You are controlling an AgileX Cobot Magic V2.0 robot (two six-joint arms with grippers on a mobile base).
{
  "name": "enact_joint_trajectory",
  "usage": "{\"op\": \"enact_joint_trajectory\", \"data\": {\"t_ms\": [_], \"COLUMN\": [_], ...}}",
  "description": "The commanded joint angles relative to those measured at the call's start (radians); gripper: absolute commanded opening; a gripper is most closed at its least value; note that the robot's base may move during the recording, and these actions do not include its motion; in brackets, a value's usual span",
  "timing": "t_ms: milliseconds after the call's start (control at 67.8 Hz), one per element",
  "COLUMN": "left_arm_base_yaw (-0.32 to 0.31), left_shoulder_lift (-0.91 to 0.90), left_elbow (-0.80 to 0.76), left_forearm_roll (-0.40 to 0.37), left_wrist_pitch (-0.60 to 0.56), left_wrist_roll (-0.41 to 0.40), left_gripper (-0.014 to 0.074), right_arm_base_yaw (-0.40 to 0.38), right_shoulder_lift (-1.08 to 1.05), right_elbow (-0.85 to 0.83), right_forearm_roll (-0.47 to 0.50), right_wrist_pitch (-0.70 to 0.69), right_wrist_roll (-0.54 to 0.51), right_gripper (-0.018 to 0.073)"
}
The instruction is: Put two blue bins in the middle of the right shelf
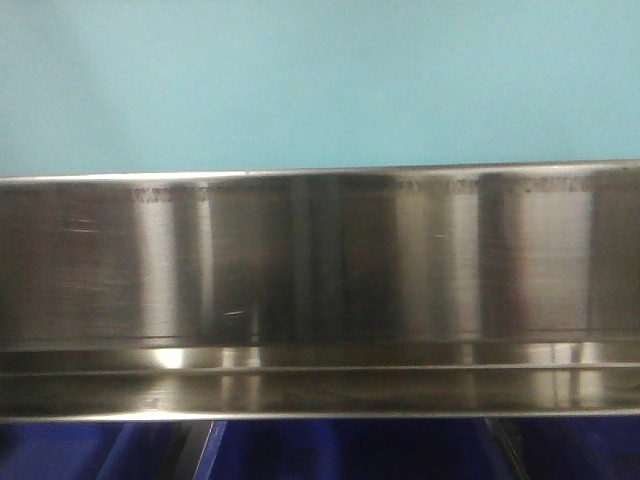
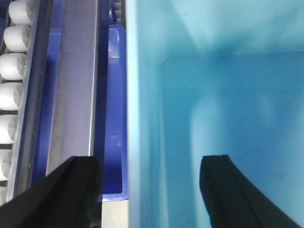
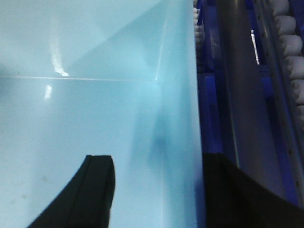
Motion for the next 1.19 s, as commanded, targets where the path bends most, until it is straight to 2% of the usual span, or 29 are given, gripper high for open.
{"op": "enact_joint_trajectory", "data": {"t_ms": [0,295,442,678,826,1179], "left_arm_base_yaw": [-0.005,-0.005,0.009,0.067,0.098,0.098], "left_shoulder_lift": [0.0,-0.006,-0.005,0.018,0.036,0.088], "left_elbow": [0.02,-0.05,-0.066,-0.066,-0.066,-0.066], "left_forearm_roll": [-0.004,0.002,0.013,-0.015,-0.049,-0.087], "left_wrist_pitch": [0.012,-0.017,-0.075,-0.071,-0.074,-0.069], "left_wrist_roll": [0.0,0.0,0.0,0.0,0.025,0.046], "left_gripper": [0.0361,0.0361,0.0361,0.0361,0.0361,0.0361], "right_arm_base_yaw": [-0.004,-0.008,-0.043,-0.112,-0.114,-0.114], "right_shoulder_lift": [-0.004,-0.005,0.007,0.037,0.08,0.114], "right_elbow": [0.008,-0.067,-0.067,-0.067,-0.067,-0.062], "right_forearm_roll": [-0.016,-0.082,-0.082,-0.059,-0.05,-0.02], "right_wrist_pitch": [-0.015,-0.046,-0.065,-0.082,-0.089,-0.089], "right_wrist_roll": [0.005,0.005,0.005,0.005,0.005,0.005], "right_gripper": [0.0268,0.0268,0.0268,0.0268,0.0268,0.0268]}}
